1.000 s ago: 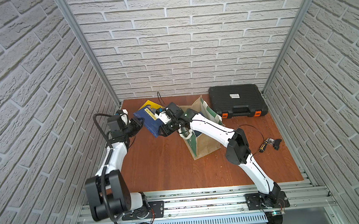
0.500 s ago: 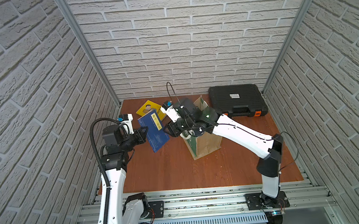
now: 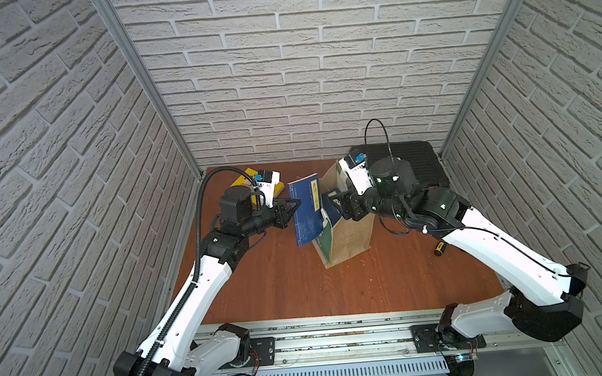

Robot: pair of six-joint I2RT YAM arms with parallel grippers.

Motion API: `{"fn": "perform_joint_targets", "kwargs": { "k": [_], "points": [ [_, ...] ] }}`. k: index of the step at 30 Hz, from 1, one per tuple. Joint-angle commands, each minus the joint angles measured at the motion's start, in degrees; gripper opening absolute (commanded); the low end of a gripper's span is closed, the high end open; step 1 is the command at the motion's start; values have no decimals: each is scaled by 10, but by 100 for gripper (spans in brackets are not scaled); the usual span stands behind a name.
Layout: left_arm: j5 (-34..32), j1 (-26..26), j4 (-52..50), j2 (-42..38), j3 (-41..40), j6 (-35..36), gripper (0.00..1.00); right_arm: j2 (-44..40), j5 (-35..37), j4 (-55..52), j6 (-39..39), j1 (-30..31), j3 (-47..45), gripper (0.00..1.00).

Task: Put the books into the canvas bag
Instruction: Pick up the book from the center of the board.

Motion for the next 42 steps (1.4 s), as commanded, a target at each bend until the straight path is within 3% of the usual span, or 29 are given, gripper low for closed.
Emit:
{"fn": "perform_joint_targets", "kwargs": {
  "k": [1,10,20,26,34,36,38,42],
  "points": [
    [67,0,149,4,-6,-43,0,-13,-89,5,18,-36,-15,71],
    [143,17,233,-7,-6,-116,0,6,-245,39,50,-109,-35,71],
    [229,42,305,-3,27,-203,0,-15,-311,99,79,-143,-61,74],
    [242,47,343,7,44,-238,0,6,-401,117,94,-160,-36,74],
    [229,59,288,9,42,-199,0,38,-524,139,125,-167,-27,73],
    [234,63,291,18,46,-206,0,43,-557,159,142,-167,-35,69],
    [235,65,284,24,51,-207,0,48,-574,174,162,-168,-41,58],
    [220,69,280,23,41,-203,0,60,-621,174,179,-181,-31,24]
  ]
}}
